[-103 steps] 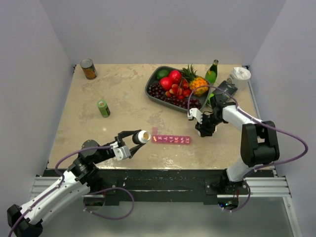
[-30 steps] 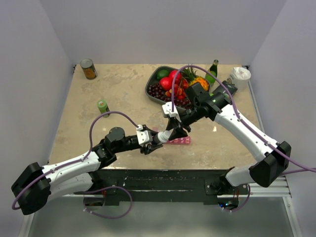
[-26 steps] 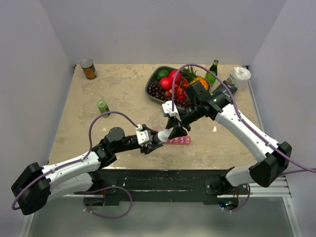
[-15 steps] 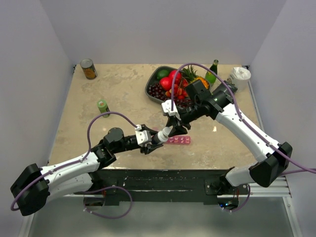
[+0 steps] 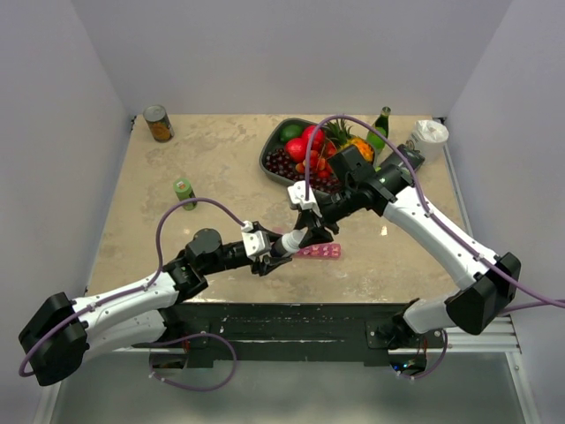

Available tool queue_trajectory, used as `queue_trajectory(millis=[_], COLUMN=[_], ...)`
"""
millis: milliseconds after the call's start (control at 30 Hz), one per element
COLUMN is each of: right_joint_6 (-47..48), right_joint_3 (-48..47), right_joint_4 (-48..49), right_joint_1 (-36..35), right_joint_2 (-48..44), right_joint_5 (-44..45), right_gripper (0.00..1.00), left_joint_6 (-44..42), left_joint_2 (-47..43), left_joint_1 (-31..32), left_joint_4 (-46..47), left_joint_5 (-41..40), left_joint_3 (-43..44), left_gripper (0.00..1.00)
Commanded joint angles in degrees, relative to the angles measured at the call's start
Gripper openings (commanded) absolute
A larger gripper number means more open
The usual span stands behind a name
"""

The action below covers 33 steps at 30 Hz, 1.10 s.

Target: Sort the pills into containers

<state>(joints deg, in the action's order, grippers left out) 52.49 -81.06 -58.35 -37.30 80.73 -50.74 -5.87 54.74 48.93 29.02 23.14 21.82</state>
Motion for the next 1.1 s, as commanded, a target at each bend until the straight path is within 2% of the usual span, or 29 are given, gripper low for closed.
queue_trajectory(millis=[0, 233, 433, 633, 767, 900, 967, 1000, 1033, 1067], right_joint_6=[-1.07, -5.99, -14.06, -27.25, -32.79, -36.91, -39.73, -40.01, -40.01, -39.83], right_joint_3=[0.46, 1.86, 4.76, 7.93, 6.97, 2.67, 2.48, 2.66, 2.75, 2.66], right_joint_4=[0.69, 6.22, 12.01, 17.47, 17.13, 11.6, 11.85, 12.2, 12.38, 12.38], right_joint_1=[-0.84, -1.55, -1.55, -1.55, -1.55, -1.55, -1.55, -1.55, -1.55, -1.55], right_joint_2=[0.83, 1.1, 1.27, 3.29, 6.09, 10.75, 11.38, 11.29, 11.38, 11.38], right_joint_5=[-3.22, 2.3, 4.95, 0.74, -1.55, 2.12, 4.06, 4.42, 4.77, 4.43], right_gripper=[0.13, 0.13, 0.15, 0.14, 0.14, 0.13, 0.14, 0.19, 0.32, 0.38], left_joint_6=[1.91, 7.08, 9.47, 11.05, 9.74, 6.67, 4.48, 3.85, 3.41, 3.41], left_joint_2=[-0.69, -0.25, -0.77, -2.1, 0.27, 3.44, 4.84, 5.37, 5.81, 6.42], left_joint_1=[0.2, 0.2, 0.2, 0.29, 0.29, 0.29, 0.2, 0.2, 0.2, 0.2], left_joint_4=[5.96, 7.72, 7.45, 18.35, 19.16, 15.21, 13.97, 13.27, 13.0, 12.91], left_joint_5=[-1.16, -1.6, -5.81, -12.67, -13.03, -13.46, -14.95, -15.31, -15.75, -15.93], left_joint_3=[1.91, 3.13, 5.07, 1.65, 2.52, 3.93, 4.54, 4.72, 4.98, 5.16], left_gripper=[0.0, 0.0, 0.0, 0.0, 0.0, 0.0, 0.0, 0.0, 0.0, 0.0])
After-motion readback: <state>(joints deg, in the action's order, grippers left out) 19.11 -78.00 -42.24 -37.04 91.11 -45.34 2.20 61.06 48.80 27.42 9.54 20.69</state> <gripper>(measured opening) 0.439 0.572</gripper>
